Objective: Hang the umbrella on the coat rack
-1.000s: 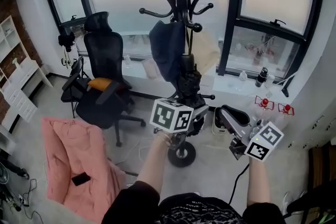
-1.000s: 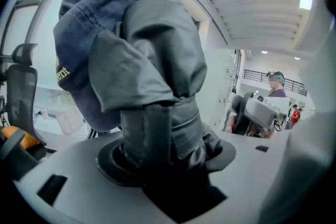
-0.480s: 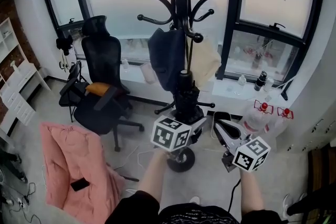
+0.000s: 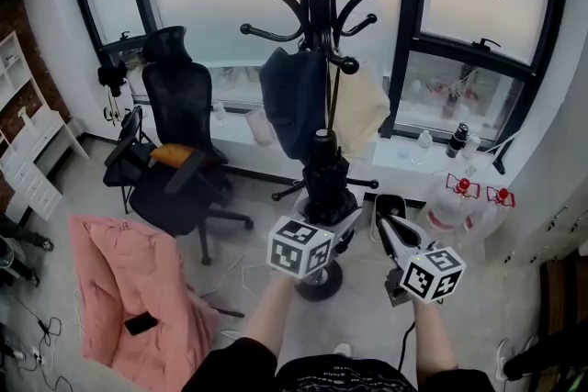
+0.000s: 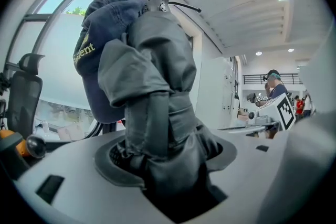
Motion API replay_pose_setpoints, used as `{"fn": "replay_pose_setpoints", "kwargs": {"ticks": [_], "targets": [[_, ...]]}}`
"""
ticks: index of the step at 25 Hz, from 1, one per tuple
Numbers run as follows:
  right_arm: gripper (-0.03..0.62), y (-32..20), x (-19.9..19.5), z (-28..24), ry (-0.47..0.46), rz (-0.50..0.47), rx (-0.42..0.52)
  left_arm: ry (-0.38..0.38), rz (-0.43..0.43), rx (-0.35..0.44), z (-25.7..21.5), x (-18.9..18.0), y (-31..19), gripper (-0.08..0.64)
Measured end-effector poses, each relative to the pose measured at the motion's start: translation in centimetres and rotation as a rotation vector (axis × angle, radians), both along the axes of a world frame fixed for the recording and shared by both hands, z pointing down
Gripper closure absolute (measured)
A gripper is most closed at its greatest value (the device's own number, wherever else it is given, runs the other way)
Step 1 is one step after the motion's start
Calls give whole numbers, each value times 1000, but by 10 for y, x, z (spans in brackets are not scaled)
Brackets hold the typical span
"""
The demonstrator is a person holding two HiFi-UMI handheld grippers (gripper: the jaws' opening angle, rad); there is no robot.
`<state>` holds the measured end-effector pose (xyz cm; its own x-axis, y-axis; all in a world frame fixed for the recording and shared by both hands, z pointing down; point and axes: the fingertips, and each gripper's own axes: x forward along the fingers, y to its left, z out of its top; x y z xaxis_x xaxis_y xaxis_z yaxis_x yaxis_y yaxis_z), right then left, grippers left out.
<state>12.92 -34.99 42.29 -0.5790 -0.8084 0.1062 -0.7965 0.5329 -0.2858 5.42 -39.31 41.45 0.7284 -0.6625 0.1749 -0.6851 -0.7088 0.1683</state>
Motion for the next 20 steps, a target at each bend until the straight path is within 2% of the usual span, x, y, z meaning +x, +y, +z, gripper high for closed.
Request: {"fn": "replay_pose_setpoints", "kwargs": {"ticks": [2,6,9,13,20], "targets": [[552,2,1,3,-18,5,-10,-4,-14,5,0,1,0,272],[552,2,-3,4,-34,8,-17,-41,-133,40,2,-11,-6,261],[552,5,-7,3,-37,8,-12,-35,-171,40,2,-16,-7,246],[552,7,-13,3,-30,4,-10,-31,-194,24,10,-21,0,222],[530,10,-22,5,-27,6,-8,-11,-193,-30,31,-25,16,221]]}}
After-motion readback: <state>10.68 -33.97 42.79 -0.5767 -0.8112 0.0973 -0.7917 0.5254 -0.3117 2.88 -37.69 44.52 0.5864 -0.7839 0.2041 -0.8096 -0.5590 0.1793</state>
